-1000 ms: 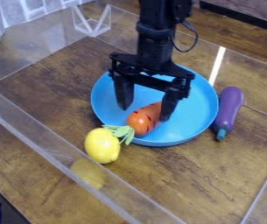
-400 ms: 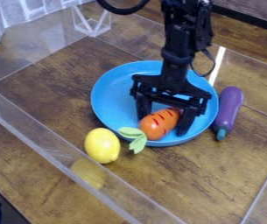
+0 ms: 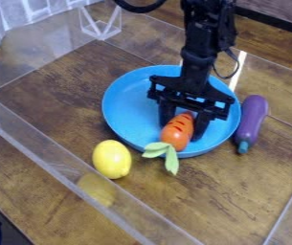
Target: Put the carrot on the blue tray
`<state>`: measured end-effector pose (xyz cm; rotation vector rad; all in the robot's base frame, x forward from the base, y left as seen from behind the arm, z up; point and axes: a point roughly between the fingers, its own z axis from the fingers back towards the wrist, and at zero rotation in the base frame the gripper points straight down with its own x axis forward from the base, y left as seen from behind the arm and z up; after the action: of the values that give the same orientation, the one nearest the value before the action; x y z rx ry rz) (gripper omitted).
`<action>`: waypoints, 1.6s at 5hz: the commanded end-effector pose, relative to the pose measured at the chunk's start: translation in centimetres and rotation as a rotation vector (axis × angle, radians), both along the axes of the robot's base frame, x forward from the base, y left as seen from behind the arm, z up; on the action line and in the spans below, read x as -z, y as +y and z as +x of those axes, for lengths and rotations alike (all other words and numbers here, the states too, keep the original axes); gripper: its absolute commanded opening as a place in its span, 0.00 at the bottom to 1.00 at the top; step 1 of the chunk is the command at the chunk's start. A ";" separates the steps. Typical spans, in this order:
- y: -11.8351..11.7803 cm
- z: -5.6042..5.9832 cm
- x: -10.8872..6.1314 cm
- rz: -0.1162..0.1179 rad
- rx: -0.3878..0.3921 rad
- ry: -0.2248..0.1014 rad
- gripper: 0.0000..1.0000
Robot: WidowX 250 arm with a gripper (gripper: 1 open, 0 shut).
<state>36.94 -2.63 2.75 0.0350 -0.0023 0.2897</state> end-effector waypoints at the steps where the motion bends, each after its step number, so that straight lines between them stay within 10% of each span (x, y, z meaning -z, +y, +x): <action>1: 0.9 1.1 -2.6 0.013 0.046 -0.054 0.00; 2: 1.5 1.6 -4.5 0.020 0.077 -0.079 0.00; 3: 0.7 1.8 -5.6 0.010 0.104 -0.081 1.00; 5: -0.4 1.5 -13.9 -0.047 0.150 -0.196 1.00; 7: -2.4 -0.2 -13.2 -0.057 0.160 -0.197 1.00; 8: -2.1 0.7 -12.8 -0.054 0.176 -0.185 1.00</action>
<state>37.45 -5.14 13.71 -0.0382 -0.1240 0.1110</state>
